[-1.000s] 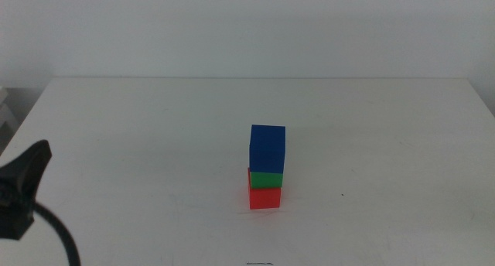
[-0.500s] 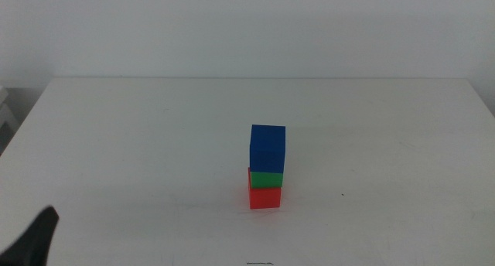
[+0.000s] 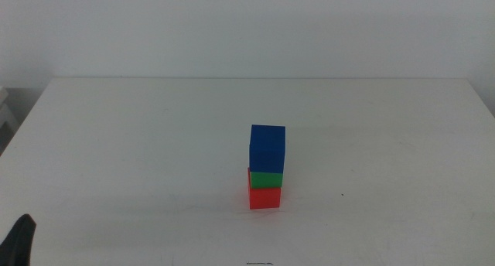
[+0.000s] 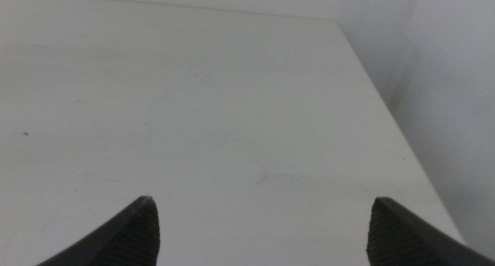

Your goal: Stack red cubes first, then green, then blue cubes in a specific spot.

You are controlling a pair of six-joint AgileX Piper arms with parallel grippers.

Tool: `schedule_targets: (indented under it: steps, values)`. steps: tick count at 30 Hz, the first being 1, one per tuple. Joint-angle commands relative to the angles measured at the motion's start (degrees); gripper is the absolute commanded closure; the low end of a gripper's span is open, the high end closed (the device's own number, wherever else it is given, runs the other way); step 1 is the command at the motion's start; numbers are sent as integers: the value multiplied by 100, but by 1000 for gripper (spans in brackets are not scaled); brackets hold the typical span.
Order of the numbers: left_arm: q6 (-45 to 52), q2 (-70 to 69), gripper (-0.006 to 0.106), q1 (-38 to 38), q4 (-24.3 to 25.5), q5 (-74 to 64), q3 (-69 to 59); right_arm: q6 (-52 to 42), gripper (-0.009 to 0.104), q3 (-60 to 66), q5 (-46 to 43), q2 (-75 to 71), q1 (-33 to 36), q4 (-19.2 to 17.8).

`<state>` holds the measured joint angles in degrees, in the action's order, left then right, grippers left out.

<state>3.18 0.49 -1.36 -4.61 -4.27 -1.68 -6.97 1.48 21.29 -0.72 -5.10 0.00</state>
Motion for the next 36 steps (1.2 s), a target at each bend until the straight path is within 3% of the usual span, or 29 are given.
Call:
schedule_targets:
  steps: [1,4,6,15,22,36]
  values:
    - [-4,-8,7,36,-65,427,15,-44,7,-84,-437,-111,-31,-289]
    - [-4,-255,7,15,-65,230,10,-44,7,-84,-437,-111,-31,-657]
    - [-4,-249,7,15,-65,64,10,-44,7,-84,-437,-111,-31,-676]
    - [-4,-249,7,15,-65,-494,10,-44,7,-84,-473,-111,-31,0]
    - [-4,-249,7,15,-65,-262,10,-44,7,-84,-1493,-111,-31,0]
    - [-4,-217,7,15,-65,-237,22,-44,7,-84,-1587,11,-27,0]
